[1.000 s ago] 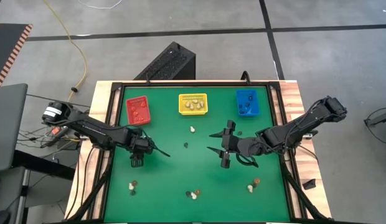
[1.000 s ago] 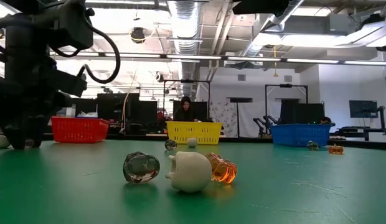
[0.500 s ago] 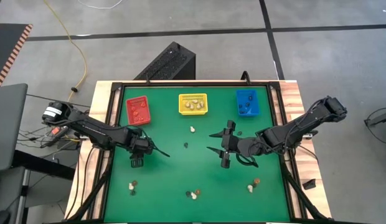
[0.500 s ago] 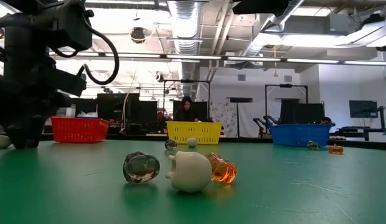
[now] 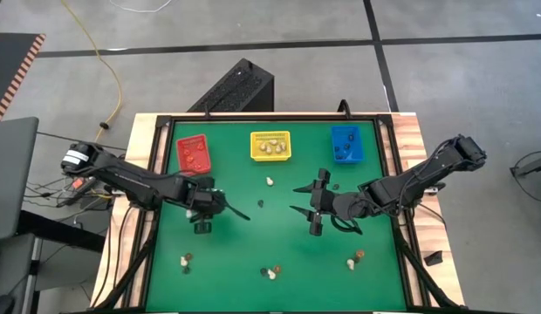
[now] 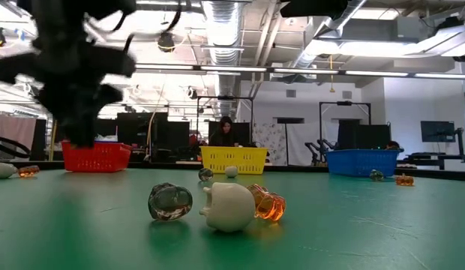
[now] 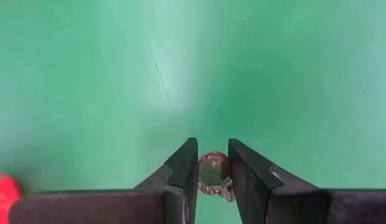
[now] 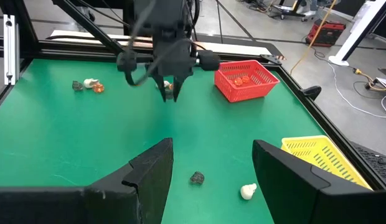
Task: Sort Halloween decoration
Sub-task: Put the purple skull toy into the blue bin
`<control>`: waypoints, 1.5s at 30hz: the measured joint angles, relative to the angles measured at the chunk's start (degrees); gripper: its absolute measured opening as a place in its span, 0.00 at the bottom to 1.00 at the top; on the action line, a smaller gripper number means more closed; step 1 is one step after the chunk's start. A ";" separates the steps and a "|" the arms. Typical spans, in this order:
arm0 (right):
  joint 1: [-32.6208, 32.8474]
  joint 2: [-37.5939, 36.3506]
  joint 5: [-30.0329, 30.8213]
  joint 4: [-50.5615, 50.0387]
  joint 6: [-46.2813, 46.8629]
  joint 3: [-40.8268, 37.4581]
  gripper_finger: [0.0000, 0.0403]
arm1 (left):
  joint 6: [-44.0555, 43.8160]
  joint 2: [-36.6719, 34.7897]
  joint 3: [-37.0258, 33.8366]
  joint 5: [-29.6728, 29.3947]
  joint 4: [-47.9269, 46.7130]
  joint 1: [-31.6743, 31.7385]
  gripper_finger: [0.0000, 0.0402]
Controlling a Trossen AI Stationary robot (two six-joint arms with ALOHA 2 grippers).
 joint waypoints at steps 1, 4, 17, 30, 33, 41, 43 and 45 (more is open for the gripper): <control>0.00 0.00 0.00 0.00 0.00 0.00 0.62 | 1.70 0.02 1.56 -0.74 0.53 0.00 0.17; 0.00 0.00 0.00 0.00 0.00 0.00 0.62 | 7.78 -0.06 6.13 -3.85 6.58 0.49 0.17; 2.93 -6.16 0.15 -1.94 0.15 0.02 0.62 | 20.14 17.12 6.52 7.06 70.15 15.83 0.17; 10.51 -12.50 11.21 -9.24 0.57 0.02 0.62 | 13.72 58.55 50.88 9.75 78.49 25.57 0.17; 12.11 -12.76 13.39 -9.64 0.55 0.02 0.62 | 12.07 66.41 64.99 9.84 70.61 26.86 0.17; 14.77 -12.79 18.79 -11.41 0.52 0.02 0.62 | 8.50 82.98 93.23 10.02 50.36 28.88 0.19; 15.23 -12.79 20.09 -11.68 0.55 0.02 0.62 | 8.37 83.43 91.88 10.23 53.95 28.98 0.21; 15.45 -12.79 20.39 -11.75 0.55 0.02 0.62 | 8.83 83.45 90.94 10.58 55.56 29.03 0.25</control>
